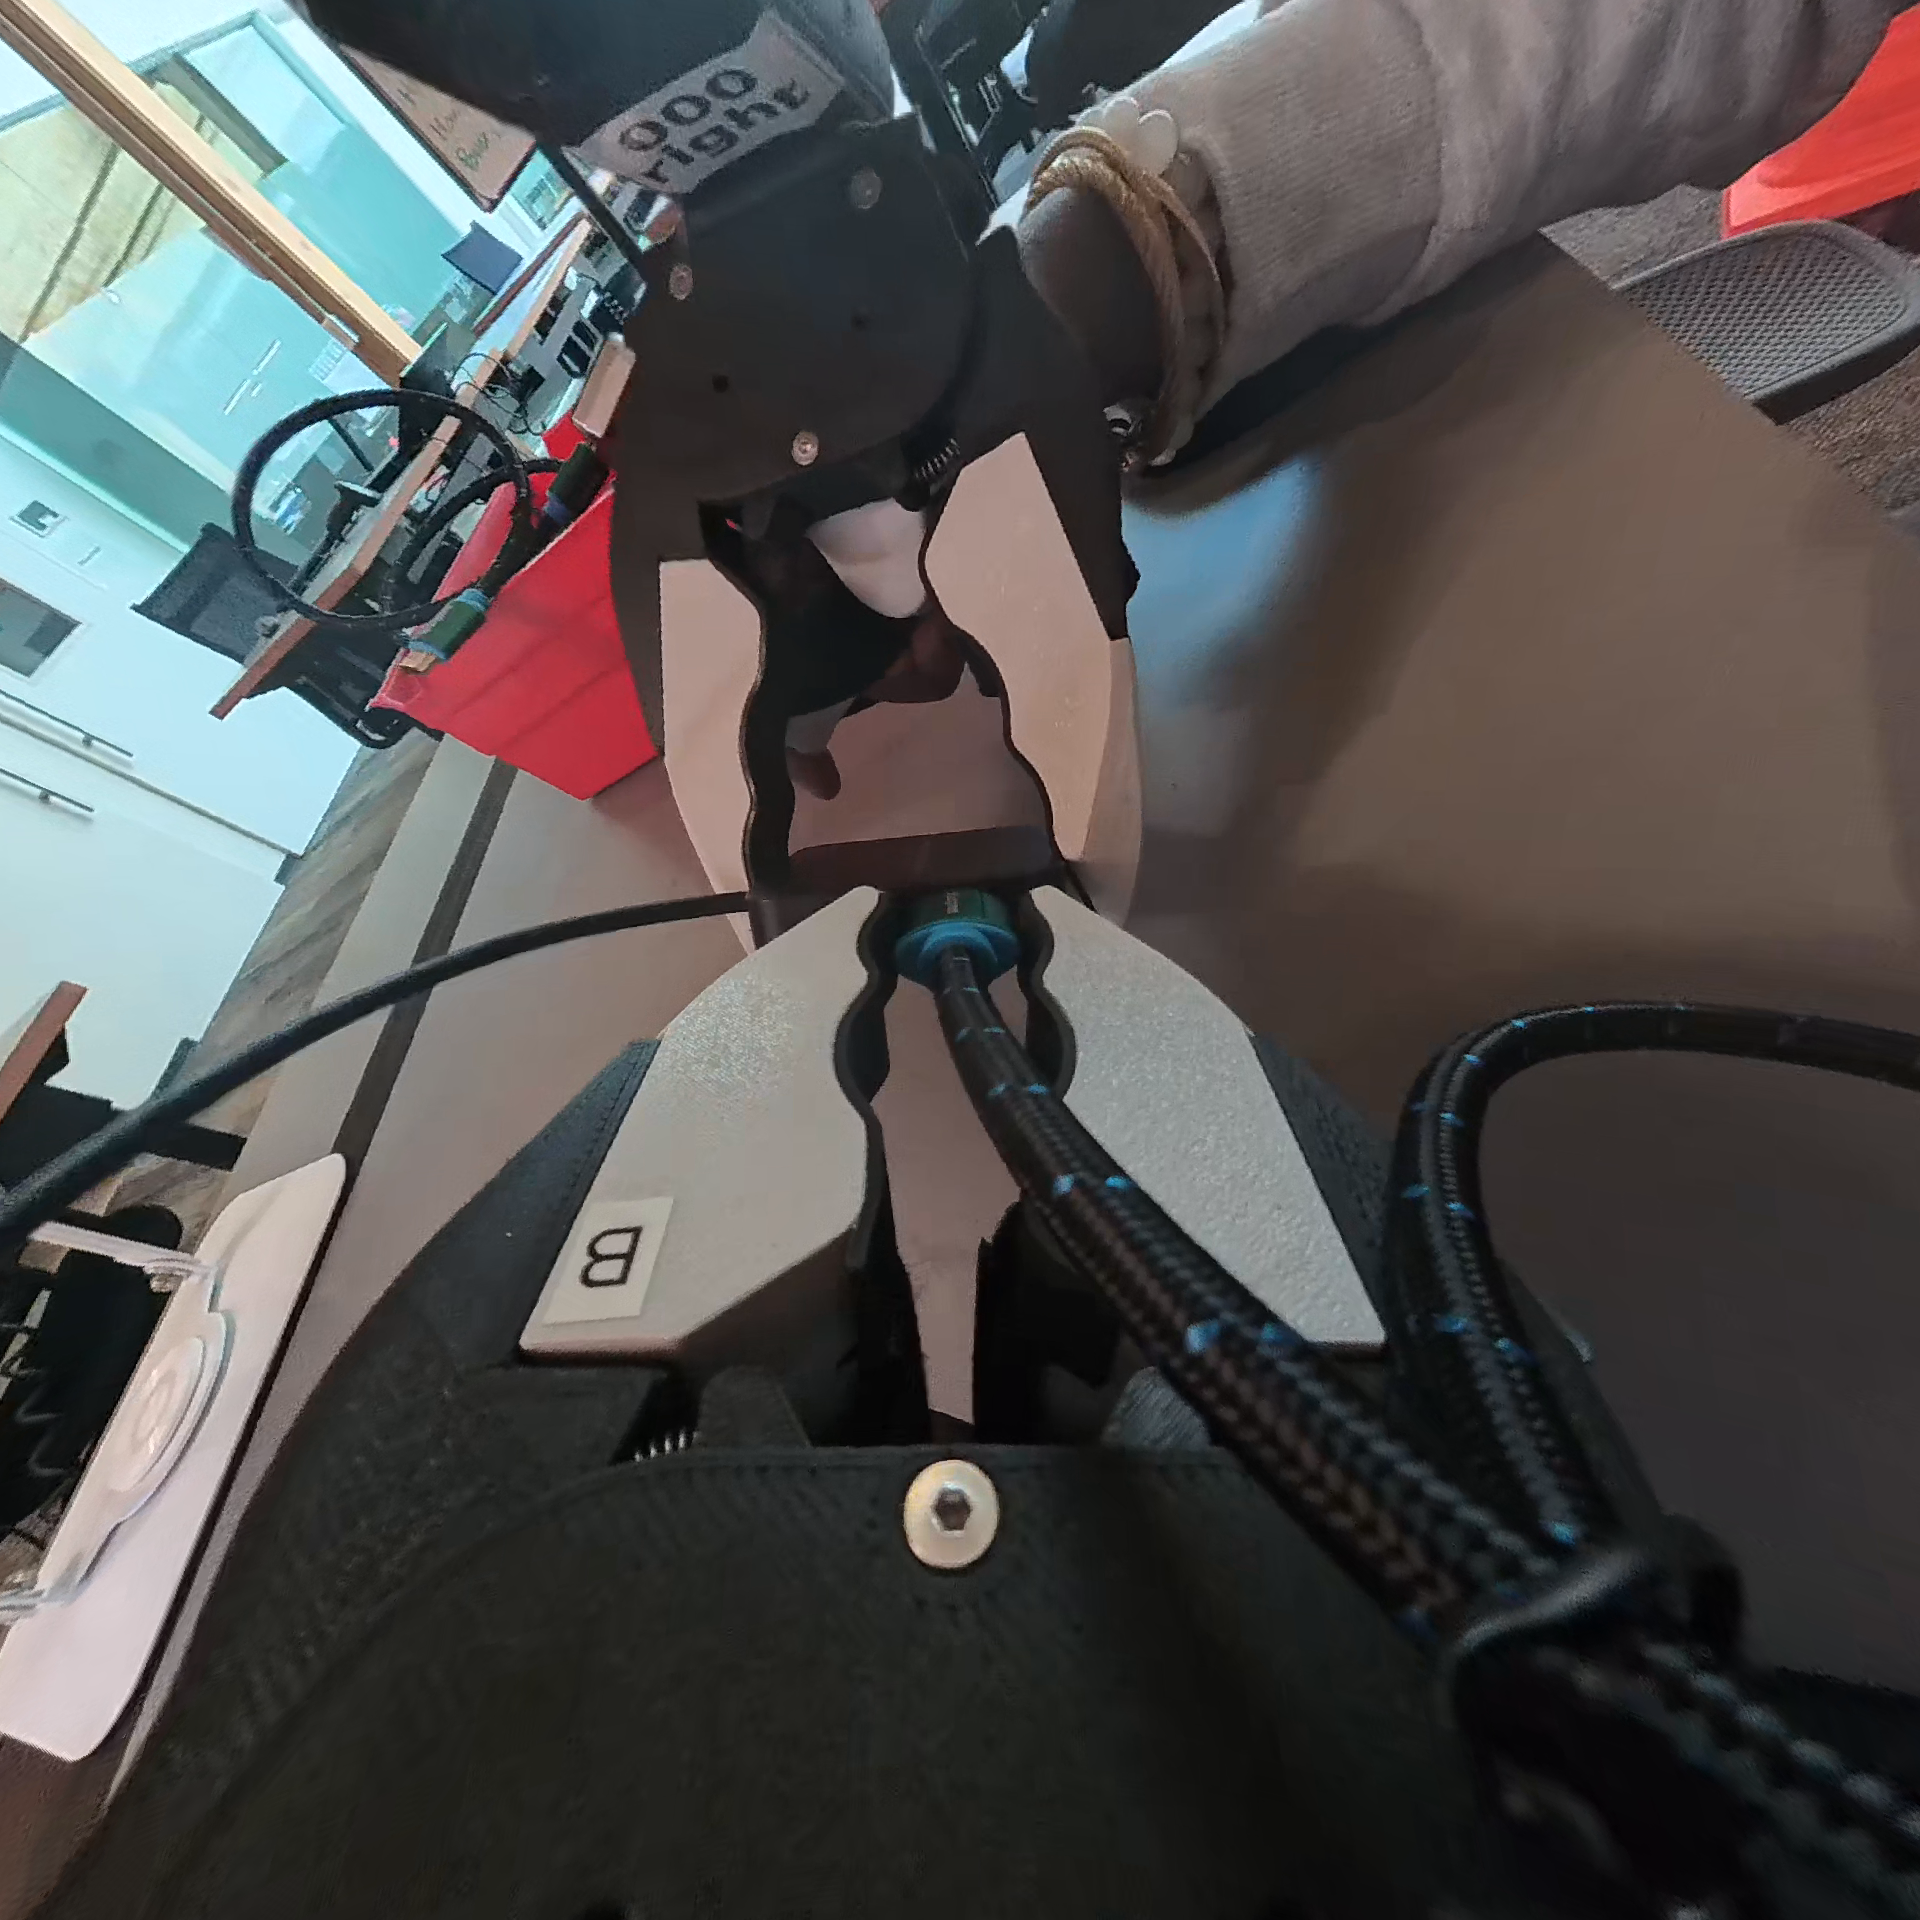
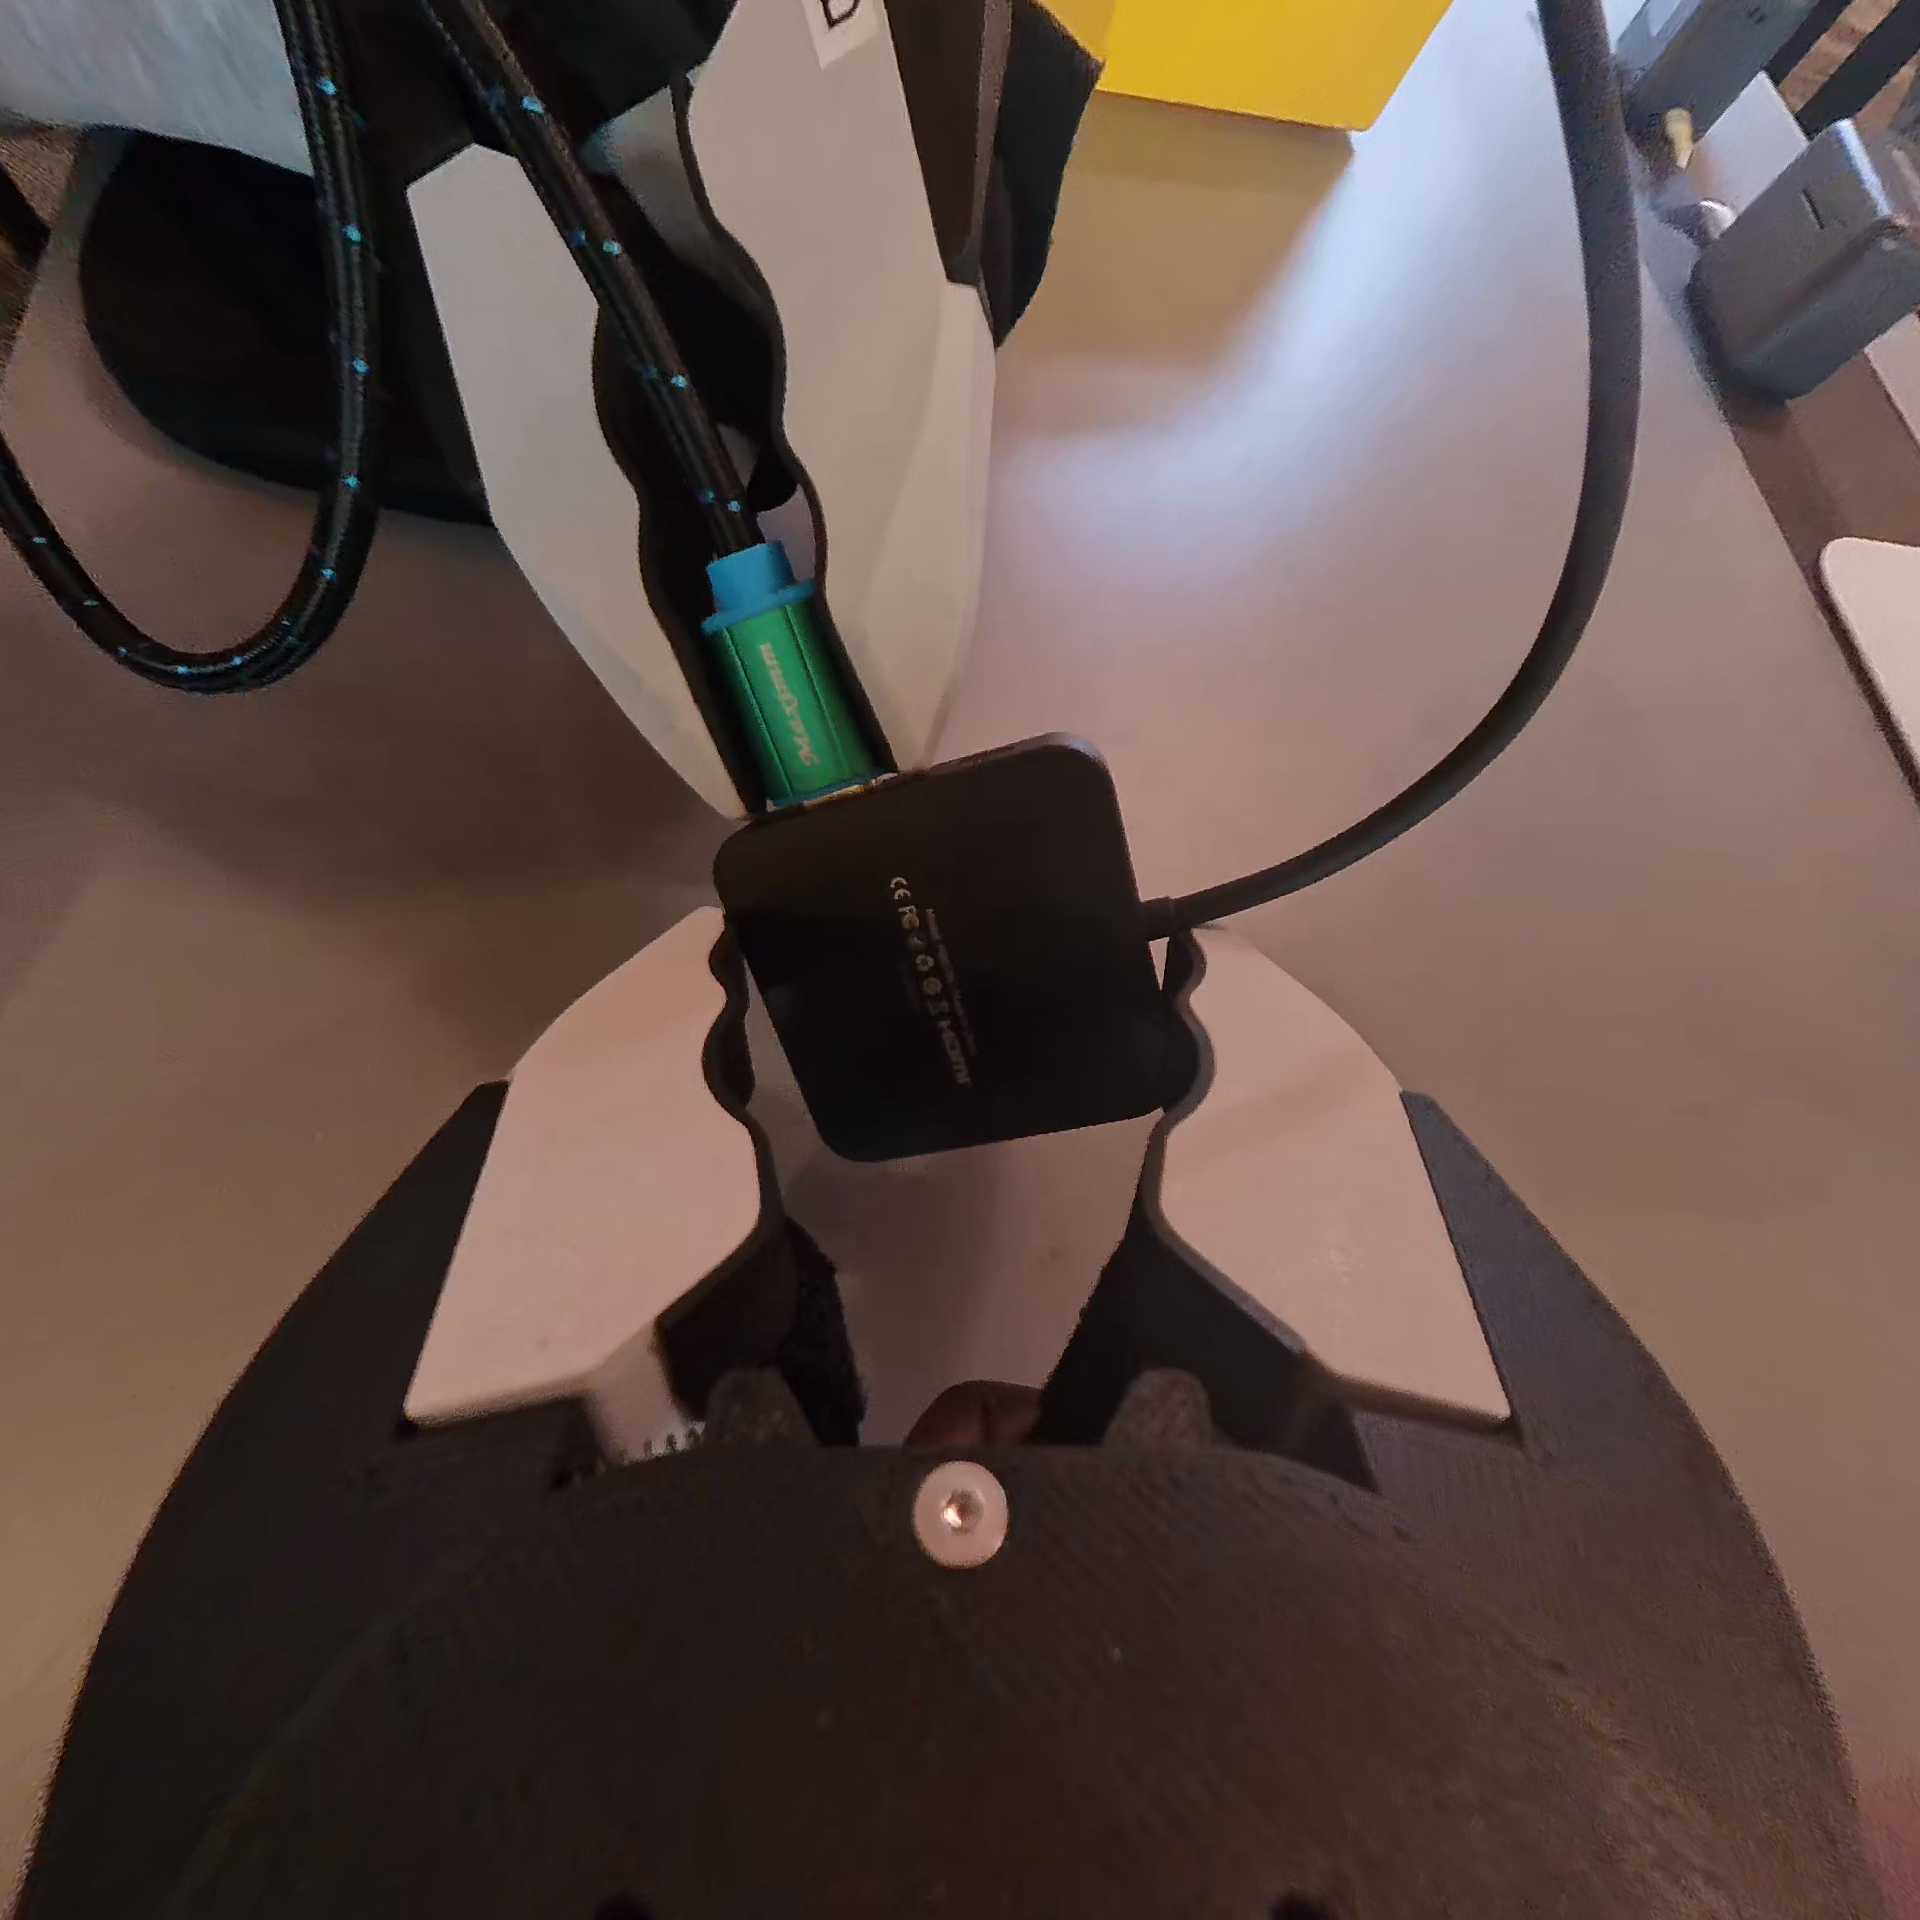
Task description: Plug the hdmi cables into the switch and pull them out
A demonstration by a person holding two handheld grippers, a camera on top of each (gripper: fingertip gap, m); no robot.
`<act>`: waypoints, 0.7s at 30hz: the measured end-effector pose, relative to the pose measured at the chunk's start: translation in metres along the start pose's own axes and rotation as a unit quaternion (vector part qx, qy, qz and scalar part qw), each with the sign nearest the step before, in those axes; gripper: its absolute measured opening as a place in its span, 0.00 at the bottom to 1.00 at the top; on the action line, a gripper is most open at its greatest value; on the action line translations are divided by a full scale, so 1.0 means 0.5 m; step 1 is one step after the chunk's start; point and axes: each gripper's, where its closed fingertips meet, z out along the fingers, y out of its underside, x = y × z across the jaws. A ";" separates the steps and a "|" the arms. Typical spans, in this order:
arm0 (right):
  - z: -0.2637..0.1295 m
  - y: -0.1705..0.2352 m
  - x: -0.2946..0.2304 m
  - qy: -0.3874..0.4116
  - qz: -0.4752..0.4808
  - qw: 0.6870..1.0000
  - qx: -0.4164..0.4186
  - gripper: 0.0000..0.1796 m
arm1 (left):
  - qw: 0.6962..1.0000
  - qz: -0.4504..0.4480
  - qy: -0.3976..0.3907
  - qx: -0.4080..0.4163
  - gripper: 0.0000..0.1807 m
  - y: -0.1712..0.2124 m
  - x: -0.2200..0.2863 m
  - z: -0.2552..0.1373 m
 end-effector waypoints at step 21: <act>-0.624 -0.003 0.310 0.333 0.152 0.931 0.001 0.43 | 0.953 -0.091 -0.243 0.156 0.28 -0.041 -0.173 -0.113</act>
